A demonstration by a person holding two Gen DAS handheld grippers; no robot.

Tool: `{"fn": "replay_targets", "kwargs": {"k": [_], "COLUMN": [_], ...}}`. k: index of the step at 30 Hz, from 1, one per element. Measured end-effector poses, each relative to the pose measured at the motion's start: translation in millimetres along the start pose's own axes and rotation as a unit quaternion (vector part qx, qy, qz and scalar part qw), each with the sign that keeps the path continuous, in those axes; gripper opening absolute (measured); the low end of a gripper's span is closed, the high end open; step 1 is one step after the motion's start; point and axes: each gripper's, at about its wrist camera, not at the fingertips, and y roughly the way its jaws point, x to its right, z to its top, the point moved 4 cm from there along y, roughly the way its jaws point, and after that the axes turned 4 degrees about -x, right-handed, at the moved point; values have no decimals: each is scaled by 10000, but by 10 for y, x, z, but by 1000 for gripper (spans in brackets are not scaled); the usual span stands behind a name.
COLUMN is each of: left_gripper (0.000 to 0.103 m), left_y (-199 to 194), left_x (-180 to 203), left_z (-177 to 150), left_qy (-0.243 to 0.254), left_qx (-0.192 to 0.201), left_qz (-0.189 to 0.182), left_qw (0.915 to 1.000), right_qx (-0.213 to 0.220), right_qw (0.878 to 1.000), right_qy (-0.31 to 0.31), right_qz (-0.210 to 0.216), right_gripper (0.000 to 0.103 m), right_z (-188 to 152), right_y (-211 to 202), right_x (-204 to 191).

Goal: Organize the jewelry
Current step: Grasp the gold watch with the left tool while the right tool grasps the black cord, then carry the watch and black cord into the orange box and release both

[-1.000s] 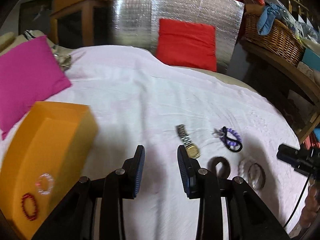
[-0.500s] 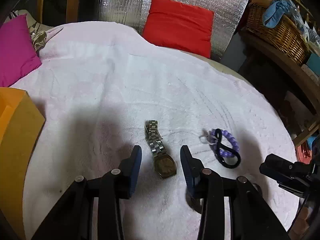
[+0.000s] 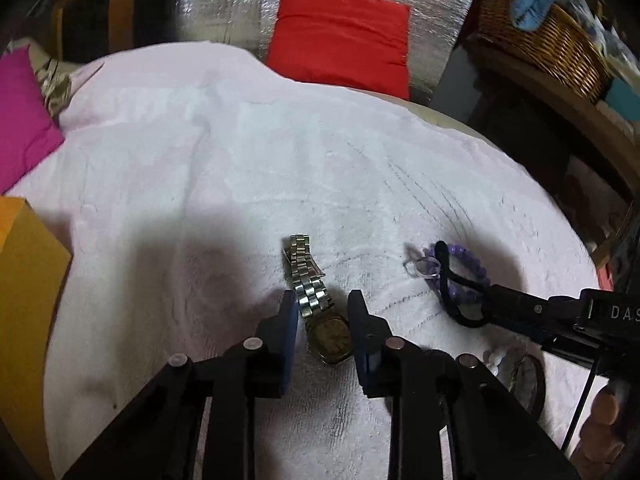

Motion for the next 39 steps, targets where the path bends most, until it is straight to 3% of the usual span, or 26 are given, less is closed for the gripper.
{"fn": "replay_targets", "kwargs": {"k": [1, 3, 10, 17, 19, 21, 23, 26, 34, 39], "left_gripper": [20, 1, 1, 1, 6, 27, 41, 46, 46, 18], "left_y": [-15, -45, -223, -429, -379, -314, -238, -144, 80, 148], "left_x": [6, 19, -20, -101, -79, -39, 2, 46, 77, 58], "left_z": [0, 16, -14, 4, -6, -8, 1, 20, 96, 122], "left_qy": [16, 45, 138, 9, 14, 34, 5, -83, -277, -179], "left_qx": [11, 23, 141, 403, 333, 273, 224, 156, 119, 77], "left_qz": [-32, -111, -162, -274, -258, -261, -194, -179, 54, 377], "left_qw": [10000, 9999, 9997, 9988, 9991, 9993, 9996, 9997, 9995, 9991], "right_qx": [37, 119, 430, 612, 606, 598, 594, 624, 557, 515], "right_qw": [10000, 9999, 9982, 9969, 9970, 9972, 9974, 9973, 9980, 9982], "right_qy": [-35, -80, -154, -135, -110, -111, -113, -121, -102, -140], "right_qz": [-25, -7, 399, 479, 466, 428, 397, 366, 289, 272], "right_gripper": [6, 6, 6, 6, 6, 6, 6, 6, 6, 6], "right_z": [-10, -22, -50, -112, -122, -125, -119, -104, -73, -77], "right_y": [-14, -75, -341, -472, -464, -446, -436, -445, -407, -395], "right_x": [-11, -33, -120, -104, -86, -75, -58, -30, 50, 46]}}
